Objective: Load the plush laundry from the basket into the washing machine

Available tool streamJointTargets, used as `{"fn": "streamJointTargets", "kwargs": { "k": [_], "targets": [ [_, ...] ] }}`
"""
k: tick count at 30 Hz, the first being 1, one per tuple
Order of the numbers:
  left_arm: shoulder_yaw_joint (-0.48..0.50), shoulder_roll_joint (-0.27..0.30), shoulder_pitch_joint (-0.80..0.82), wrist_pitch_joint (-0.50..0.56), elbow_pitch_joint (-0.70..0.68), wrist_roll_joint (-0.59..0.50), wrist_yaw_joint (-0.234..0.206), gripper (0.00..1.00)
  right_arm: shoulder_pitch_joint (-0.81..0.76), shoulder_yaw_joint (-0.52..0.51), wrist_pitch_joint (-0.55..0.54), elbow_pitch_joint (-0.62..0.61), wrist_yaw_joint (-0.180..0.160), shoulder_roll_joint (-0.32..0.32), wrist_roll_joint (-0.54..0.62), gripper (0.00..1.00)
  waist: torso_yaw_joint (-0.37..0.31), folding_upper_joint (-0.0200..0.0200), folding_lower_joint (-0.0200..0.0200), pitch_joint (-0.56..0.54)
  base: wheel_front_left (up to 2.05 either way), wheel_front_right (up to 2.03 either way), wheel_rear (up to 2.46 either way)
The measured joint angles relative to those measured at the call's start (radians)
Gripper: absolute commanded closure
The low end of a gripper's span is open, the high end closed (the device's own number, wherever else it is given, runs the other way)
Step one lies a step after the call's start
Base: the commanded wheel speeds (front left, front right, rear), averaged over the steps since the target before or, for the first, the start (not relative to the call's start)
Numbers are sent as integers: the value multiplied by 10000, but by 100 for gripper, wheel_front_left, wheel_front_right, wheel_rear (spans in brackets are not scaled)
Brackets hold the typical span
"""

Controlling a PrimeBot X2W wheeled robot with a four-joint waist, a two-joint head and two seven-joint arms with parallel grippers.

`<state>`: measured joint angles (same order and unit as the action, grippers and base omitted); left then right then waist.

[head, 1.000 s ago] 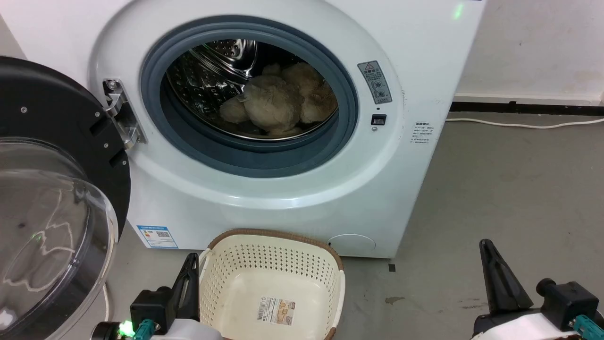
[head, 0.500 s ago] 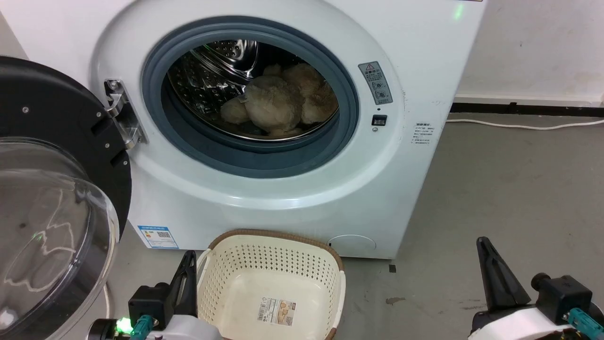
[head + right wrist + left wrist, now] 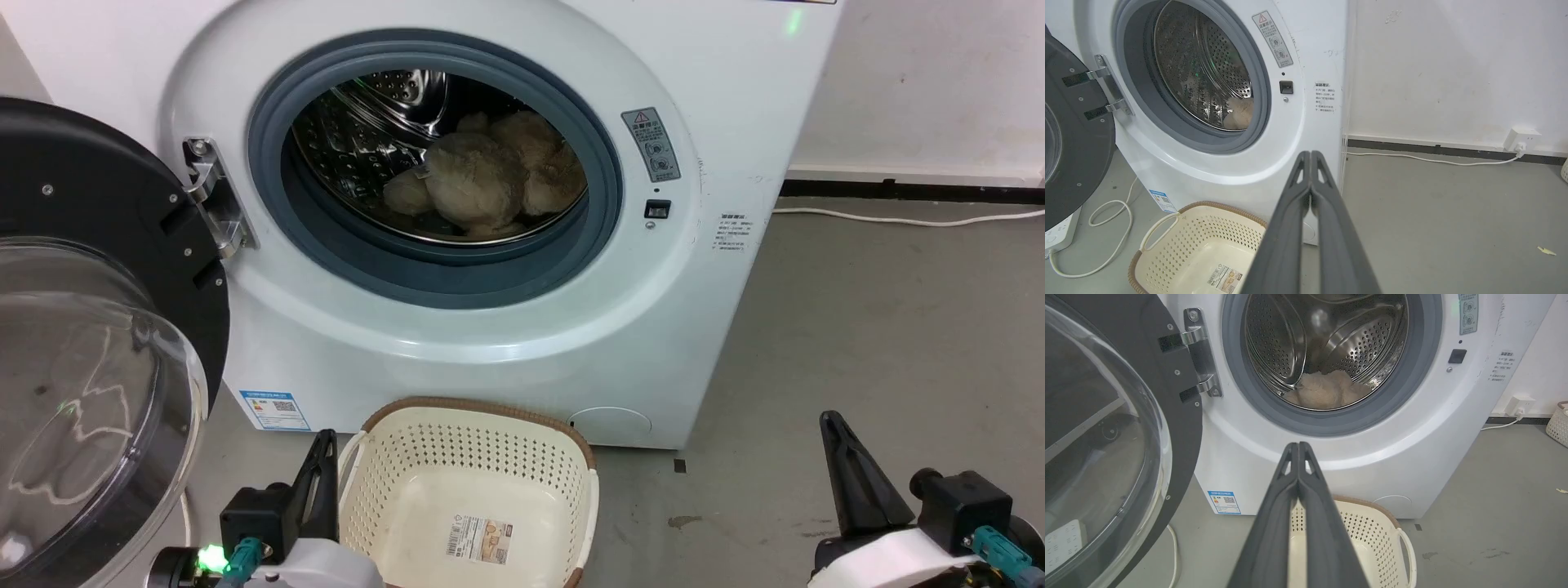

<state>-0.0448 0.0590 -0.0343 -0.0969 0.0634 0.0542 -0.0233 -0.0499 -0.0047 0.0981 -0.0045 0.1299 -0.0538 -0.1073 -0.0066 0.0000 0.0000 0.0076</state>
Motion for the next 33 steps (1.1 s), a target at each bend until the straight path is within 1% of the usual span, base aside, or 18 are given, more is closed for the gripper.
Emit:
{"fn": "streamJointTargets", "kwargs": {
  "k": [33],
  "targets": [
    [290,-56,145,629,-405,-311,136,100,239,27,-627,19,2,0,719,100,46,0,0,-53,0,0,0]
  ]
}}
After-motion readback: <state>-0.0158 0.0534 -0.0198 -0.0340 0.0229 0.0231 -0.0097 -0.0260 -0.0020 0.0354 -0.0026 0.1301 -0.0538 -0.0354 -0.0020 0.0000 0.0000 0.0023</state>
